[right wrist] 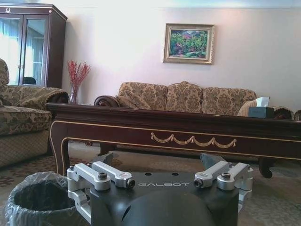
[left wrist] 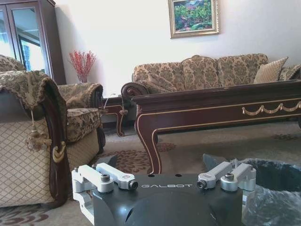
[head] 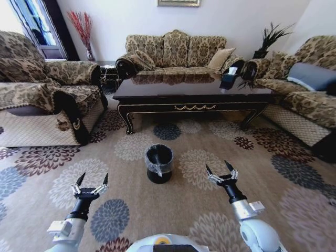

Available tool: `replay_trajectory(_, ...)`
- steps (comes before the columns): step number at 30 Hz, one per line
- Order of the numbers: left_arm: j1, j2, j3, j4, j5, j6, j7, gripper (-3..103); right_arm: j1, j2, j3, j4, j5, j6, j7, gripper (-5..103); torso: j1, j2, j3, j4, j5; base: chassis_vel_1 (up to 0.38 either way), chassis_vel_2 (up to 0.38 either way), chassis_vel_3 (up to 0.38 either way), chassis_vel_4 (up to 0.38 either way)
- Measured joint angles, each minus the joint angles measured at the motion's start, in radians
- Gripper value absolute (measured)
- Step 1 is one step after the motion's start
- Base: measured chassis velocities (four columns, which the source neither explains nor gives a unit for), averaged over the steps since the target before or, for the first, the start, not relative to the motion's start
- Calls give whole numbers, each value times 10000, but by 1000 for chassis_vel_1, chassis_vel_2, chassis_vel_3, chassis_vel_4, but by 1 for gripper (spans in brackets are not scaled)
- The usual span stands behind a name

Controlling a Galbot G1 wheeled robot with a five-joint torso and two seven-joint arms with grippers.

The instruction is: Move to the front of the table and pick up the trash from the floor, then place it into the trash bin.

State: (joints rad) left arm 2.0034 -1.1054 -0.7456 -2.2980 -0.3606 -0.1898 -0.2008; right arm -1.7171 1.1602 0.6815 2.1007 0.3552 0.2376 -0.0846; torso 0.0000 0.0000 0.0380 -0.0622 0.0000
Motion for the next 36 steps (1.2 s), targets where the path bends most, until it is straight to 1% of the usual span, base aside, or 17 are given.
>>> replay_trajectory(36, -1, 0, 1, 0, 0, 1, 0, 100, 0, 0, 0, 0, 0, 0, 1, 100, 0, 0, 0, -1, 0, 176, -171, -176, 172)
